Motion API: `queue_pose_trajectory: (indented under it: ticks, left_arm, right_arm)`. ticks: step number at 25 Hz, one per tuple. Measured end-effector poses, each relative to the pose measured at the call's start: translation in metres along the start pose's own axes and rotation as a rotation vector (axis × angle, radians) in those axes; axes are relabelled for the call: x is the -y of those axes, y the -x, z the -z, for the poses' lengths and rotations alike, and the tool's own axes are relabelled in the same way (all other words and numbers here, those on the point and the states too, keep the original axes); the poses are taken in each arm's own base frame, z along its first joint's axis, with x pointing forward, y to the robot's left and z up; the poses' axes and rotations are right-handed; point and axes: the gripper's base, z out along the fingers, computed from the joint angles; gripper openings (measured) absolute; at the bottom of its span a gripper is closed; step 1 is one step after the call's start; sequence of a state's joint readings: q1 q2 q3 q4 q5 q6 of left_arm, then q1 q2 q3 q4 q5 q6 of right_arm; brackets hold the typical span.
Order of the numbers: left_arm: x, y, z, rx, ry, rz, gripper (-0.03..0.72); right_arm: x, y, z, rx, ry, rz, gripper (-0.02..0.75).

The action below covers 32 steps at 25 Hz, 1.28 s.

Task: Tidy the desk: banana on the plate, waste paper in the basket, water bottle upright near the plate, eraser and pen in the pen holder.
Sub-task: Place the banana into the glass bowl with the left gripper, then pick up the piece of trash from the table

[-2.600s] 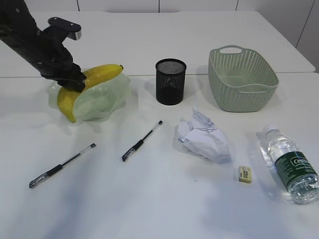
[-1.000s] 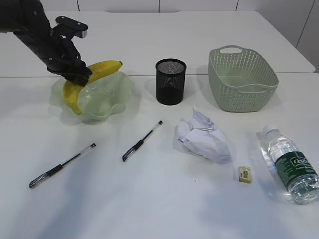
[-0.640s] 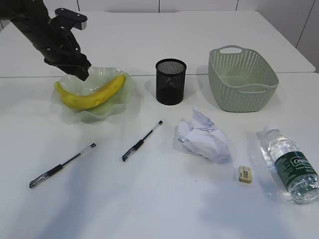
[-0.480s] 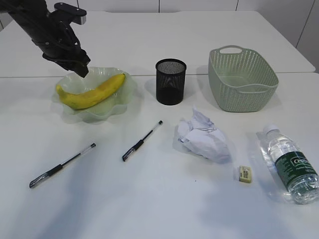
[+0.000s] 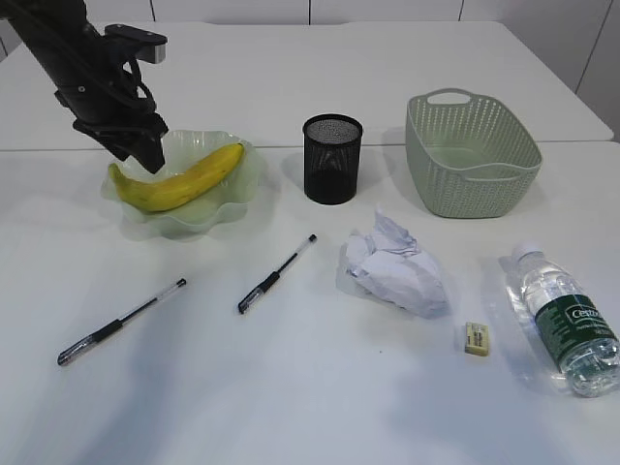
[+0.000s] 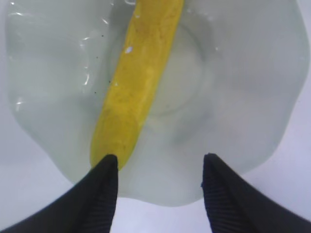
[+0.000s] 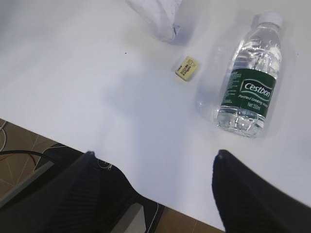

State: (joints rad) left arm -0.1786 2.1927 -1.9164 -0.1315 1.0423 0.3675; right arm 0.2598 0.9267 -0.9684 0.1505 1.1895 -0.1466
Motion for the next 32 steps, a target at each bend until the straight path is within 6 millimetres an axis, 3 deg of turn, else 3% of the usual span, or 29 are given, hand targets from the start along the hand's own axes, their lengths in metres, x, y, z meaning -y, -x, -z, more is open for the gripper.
queue_pose_trajectory:
  ticks: [9, 21, 26, 32]
  left_arm:
    - [0.007, -0.005, 0.033, -0.042, -0.034, 0.005, 0.401]
    - [0.009, -0.009, 0.049, -0.077, -0.019, 0.153, 0.401]
    - [0.009, -0.01, 0.075, -0.036, 0.027, 0.217, 0.401]
    - [0.013, -0.035, 0.093, -0.08, 0.077, 0.234, 0.4]
  right_arm:
    - [0.0, 0.0, 0.0, 0.0, 0.0, 0.0, 0.536]
    - [0.0, 0.0, 0.0, -0.002, 0.0, 0.0, 0.536]
    - [0.0, -0.001, 0.0, -0.011, 0.002, 0.0, 0.536]
    - [0.0, -0.001, 0.0, -0.015, 0.002, 0.0, 0.536]
